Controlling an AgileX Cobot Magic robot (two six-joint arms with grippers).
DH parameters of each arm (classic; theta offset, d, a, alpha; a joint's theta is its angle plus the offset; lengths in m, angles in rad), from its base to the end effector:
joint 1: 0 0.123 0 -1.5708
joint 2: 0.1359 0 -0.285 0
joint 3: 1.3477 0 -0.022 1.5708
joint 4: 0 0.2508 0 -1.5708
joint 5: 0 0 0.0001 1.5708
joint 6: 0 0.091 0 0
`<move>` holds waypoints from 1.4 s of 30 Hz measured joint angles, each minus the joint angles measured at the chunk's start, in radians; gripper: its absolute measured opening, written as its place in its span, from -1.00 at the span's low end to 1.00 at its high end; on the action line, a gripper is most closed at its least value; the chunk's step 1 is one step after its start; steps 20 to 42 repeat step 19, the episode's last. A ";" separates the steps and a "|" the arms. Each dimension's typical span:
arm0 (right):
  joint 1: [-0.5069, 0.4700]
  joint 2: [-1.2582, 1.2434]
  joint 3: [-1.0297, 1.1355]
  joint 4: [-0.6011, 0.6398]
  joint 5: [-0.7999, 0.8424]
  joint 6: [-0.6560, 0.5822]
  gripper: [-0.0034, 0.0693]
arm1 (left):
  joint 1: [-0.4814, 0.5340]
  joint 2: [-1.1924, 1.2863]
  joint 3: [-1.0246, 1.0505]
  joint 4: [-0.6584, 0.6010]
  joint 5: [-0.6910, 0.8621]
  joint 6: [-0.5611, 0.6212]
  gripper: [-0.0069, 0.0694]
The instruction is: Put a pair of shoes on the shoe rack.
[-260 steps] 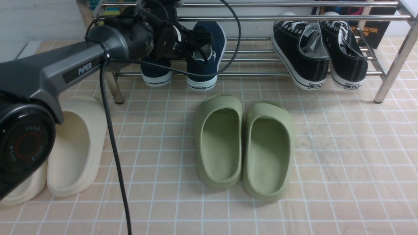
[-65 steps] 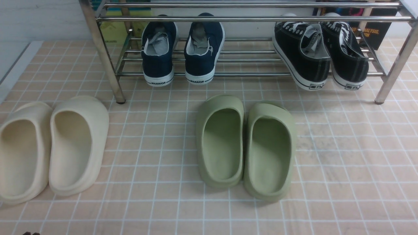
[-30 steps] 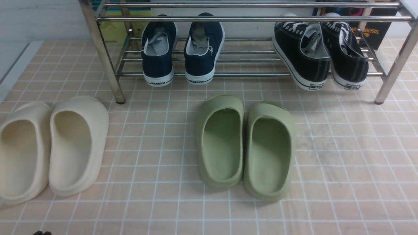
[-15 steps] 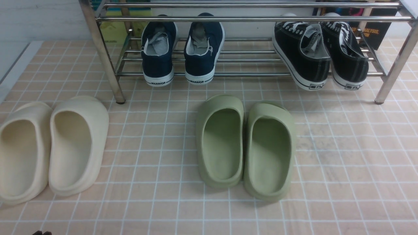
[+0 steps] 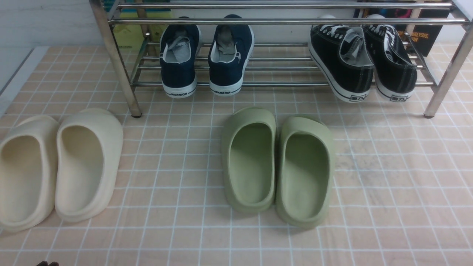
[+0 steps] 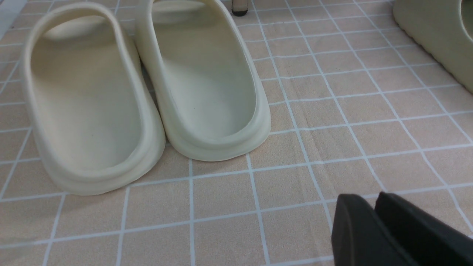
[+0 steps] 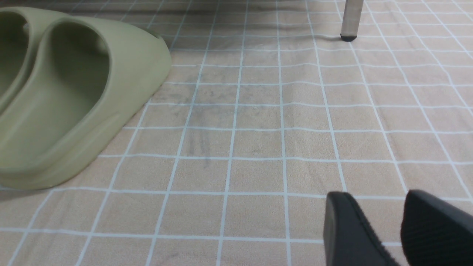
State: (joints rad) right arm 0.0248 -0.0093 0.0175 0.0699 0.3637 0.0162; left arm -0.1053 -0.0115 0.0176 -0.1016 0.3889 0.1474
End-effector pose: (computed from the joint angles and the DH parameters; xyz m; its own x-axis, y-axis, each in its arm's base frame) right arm 0.0528 0.0036 0.1751 -0.2830 0.0744 -0.9562 -0.0257 0.9960 0.0851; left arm 0.0514 -0.0090 0.1731 -0.2916 0.0844 -0.9528 0.1573 0.9868 0.0393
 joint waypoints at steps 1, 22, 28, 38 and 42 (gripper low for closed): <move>0.000 0.000 0.000 0.000 0.000 0.000 -0.25 | 0.000 0.000 0.000 0.000 0.000 0.000 -0.52; 0.000 0.000 0.000 0.000 0.000 0.000 -0.25 | 0.000 0.000 0.000 0.000 -0.001 0.000 -0.48; 0.000 0.000 0.000 0.000 0.000 0.000 -0.25 | 0.000 0.000 0.000 0.000 -0.001 0.000 -0.48; 0.000 0.000 0.000 0.000 0.000 0.000 -0.25 | 0.000 0.000 0.000 0.000 -0.001 0.000 -0.48; 0.000 0.000 0.000 0.000 0.000 0.000 -0.25 | 0.000 0.000 0.000 0.000 -0.001 0.000 -0.48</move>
